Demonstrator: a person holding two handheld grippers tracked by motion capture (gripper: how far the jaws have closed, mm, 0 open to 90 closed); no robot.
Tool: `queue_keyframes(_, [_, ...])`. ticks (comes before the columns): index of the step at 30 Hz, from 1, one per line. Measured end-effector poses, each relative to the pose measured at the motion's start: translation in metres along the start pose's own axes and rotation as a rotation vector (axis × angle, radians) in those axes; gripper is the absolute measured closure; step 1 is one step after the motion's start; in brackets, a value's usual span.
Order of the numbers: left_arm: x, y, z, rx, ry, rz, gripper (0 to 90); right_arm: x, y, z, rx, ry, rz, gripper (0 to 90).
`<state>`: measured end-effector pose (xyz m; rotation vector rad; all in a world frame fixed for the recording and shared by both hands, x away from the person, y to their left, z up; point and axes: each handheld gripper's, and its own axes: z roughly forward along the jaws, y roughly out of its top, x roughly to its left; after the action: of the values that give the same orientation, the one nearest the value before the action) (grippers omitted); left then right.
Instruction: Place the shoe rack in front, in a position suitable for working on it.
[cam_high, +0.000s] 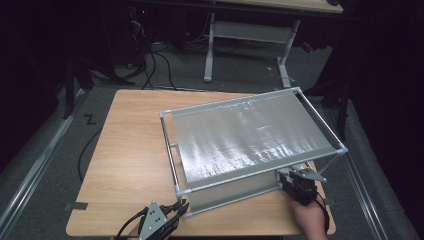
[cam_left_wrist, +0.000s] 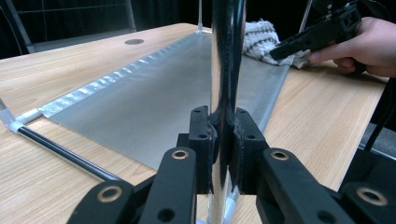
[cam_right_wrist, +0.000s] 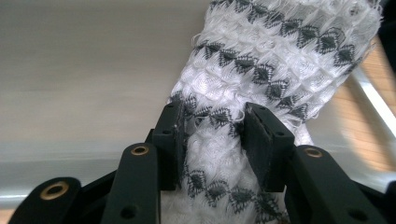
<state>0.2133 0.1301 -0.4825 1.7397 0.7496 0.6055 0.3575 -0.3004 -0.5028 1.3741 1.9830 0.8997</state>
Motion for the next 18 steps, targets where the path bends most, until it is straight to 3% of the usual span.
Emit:
queue_keyframes(6, [0.000, 0.000, 0.000, 0.001, 0.000, 0.002, 80.6, 0.039, 0.004, 0.001, 0.005, 0.079, -0.077, 59.8])
queue_keyframes(7, [0.000, 0.000, 0.000, 0.001, 0.000, 0.002, 80.7, 0.053, 0.005, 0.001, 0.010, 0.106, -0.098, 59.8])
queue_keyframes(8, [0.000, 0.000, 0.000, 0.000, 0.001, 0.002, 80.7, 0.053, 0.005, 0.001, 0.010, 0.106, -0.098, 59.8])
queue_keyframes(9, [0.000, 0.000, 0.000, -0.001, 0.000, 0.001, 80.6, 0.067, 0.006, 0.001, 0.014, 0.132, -0.121, 59.8])
queue_keyframes(12, [0.000, 0.000, 0.000, -0.001, -0.001, 0.001, 80.6, 0.077, 0.007, 0.001, 0.010, 0.154, -0.145, 59.8])
queue_keyframes(13, [0.000, 0.000, 0.000, -0.002, -0.001, 0.002, 80.7, 0.091, 0.008, 0.000, 0.014, 0.191, -0.158, 59.8])
queue_keyframes(14, [0.000, 0.000, 0.000, -0.002, -0.001, 0.002, 80.6, 0.091, 0.008, 0.000, 0.014, 0.191, -0.158, 59.8])
queue_keyframes(18, [0.000, 0.000, 0.000, -0.002, -0.002, 0.004, 80.6, 0.117, 0.009, -0.002, 0.009, 0.247, -0.203, 59.9])
